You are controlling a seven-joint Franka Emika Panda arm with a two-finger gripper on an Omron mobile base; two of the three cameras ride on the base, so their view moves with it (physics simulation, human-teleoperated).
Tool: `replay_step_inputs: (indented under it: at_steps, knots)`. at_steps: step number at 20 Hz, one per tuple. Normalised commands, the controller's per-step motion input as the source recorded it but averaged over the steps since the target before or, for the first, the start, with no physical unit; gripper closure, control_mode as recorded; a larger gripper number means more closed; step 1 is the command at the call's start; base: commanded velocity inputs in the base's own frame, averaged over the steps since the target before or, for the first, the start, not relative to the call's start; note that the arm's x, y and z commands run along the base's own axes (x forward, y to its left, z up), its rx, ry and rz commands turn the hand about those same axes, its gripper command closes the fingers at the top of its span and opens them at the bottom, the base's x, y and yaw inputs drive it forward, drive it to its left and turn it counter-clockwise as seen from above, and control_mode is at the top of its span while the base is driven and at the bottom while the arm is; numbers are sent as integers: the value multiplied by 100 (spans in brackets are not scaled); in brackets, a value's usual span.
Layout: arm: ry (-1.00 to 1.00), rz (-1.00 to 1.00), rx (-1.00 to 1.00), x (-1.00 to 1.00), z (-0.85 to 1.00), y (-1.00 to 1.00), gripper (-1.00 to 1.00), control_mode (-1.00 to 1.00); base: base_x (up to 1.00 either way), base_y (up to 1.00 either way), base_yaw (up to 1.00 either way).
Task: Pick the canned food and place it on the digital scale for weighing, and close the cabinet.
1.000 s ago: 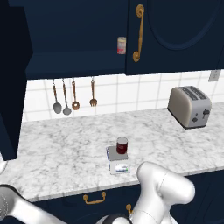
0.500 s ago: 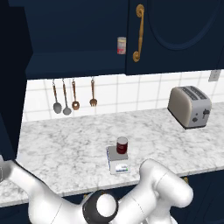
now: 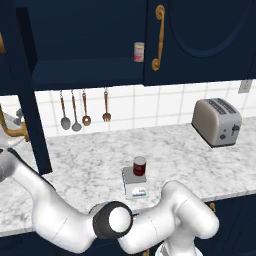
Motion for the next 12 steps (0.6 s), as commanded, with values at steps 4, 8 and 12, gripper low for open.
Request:
replay_step_inputs:
  at_steps: [4, 8, 12]
  knots:
    - [-17, 0, 27, 20, 56, -100, -100, -100, 0, 0, 0]
    - [14, 5, 24, 91, 9, -100, -100, -100, 0, 0, 0]
    - [43, 12, 18, 86, -2, -100, -100, -100, 0, 0, 0]
